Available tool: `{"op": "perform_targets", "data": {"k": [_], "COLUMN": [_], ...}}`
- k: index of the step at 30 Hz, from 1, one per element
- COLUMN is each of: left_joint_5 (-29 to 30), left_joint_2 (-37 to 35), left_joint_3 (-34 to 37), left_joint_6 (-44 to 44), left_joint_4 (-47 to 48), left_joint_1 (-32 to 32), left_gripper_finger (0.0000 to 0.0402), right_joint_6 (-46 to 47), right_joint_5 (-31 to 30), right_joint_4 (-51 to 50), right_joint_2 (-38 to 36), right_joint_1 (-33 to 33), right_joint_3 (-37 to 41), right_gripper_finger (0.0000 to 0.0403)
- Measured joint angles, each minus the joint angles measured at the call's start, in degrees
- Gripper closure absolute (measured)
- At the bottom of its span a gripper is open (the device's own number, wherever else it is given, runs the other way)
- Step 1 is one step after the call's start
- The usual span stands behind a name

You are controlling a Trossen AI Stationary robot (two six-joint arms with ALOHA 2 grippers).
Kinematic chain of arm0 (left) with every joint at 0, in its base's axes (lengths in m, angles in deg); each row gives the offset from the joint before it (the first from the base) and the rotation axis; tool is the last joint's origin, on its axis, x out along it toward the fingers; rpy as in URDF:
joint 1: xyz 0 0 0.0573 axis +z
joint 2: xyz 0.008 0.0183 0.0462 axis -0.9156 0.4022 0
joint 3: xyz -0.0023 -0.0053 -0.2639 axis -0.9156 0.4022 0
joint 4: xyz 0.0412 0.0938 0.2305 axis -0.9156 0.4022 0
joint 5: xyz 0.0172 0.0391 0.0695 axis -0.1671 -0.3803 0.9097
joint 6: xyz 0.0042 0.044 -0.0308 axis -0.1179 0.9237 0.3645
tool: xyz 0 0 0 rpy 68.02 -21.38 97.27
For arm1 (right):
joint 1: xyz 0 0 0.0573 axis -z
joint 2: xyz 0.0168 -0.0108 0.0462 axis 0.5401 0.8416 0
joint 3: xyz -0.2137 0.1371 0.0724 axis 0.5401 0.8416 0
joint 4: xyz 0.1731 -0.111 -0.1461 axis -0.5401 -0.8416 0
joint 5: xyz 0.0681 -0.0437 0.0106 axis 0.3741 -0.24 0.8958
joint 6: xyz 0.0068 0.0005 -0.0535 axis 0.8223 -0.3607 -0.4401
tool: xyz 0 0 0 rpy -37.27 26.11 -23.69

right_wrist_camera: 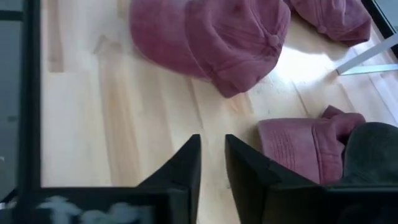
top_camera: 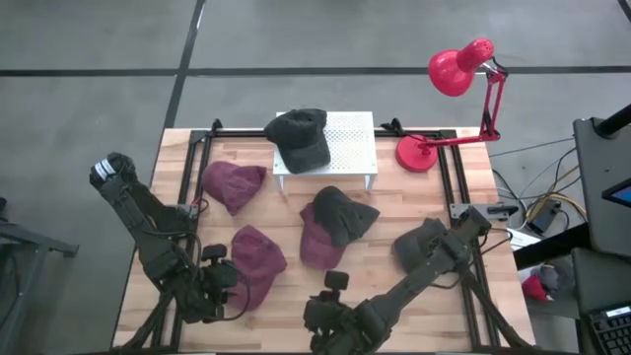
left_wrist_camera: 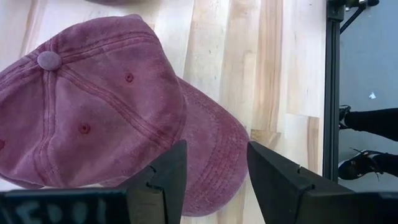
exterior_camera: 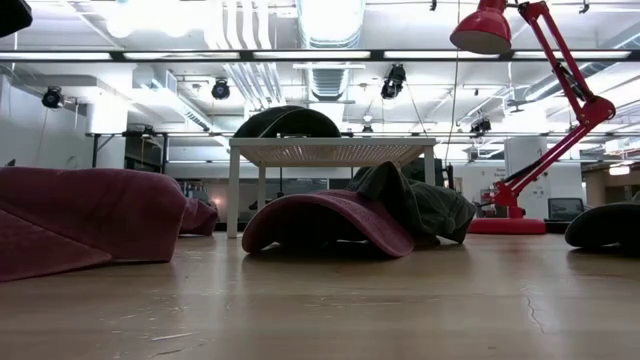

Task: Pick & Place hat
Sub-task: Put the middle red cap on the shelf

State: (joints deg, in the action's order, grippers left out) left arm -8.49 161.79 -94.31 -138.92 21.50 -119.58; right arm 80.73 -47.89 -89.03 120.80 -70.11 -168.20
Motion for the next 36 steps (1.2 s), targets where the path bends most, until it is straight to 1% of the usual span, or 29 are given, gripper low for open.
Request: {"op": "perform_targets", "data": {"k": [8,12,15,22,28,36], "left_joint_5": [0.02,0.03,0.04,0.26,0.28,0.5], "left_joint_2": [0.0,0.0,0.0,0.02,0.02,0.02], "left_joint_3": [0.0,0.0,0.0,0.0,0.0,0.0], "left_joint_6": [-0.07,-0.09,-0.09,-0.04,-0.04,0.07], "left_joint_4": [-0.2,-0.37,-0.37,-0.39,-0.43,-0.8], "left_joint_1": [-0.09,-0.09,-0.09,-0.09,-0.09,-0.09], "left_gripper_finger": [0.0239,0.0239,0.0239,0.0239,0.0239,0.0239], "right_joint_6": [-1.16,-2.71,-3.73,-3.05,0.33,-0.43], "right_joint_5": [-0.13,-0.42,-0.61,-0.61,-0.48,-0.55], "right_joint_4": [0.44,0.44,0.38,0.46,0.79,1.65], "right_joint_2": [0.08,0.08,0.08,0.08,0.08,0.08], "right_joint_1": [0.4,0.92,1.63,3.87,5.58,7.23], "right_joint_3": [0.11,0.34,1.27,6.82,11.33,15.99], "right_gripper_finger": [0.0244,0.0214,0.0199,0.0193,0.0193,0.0193]}}
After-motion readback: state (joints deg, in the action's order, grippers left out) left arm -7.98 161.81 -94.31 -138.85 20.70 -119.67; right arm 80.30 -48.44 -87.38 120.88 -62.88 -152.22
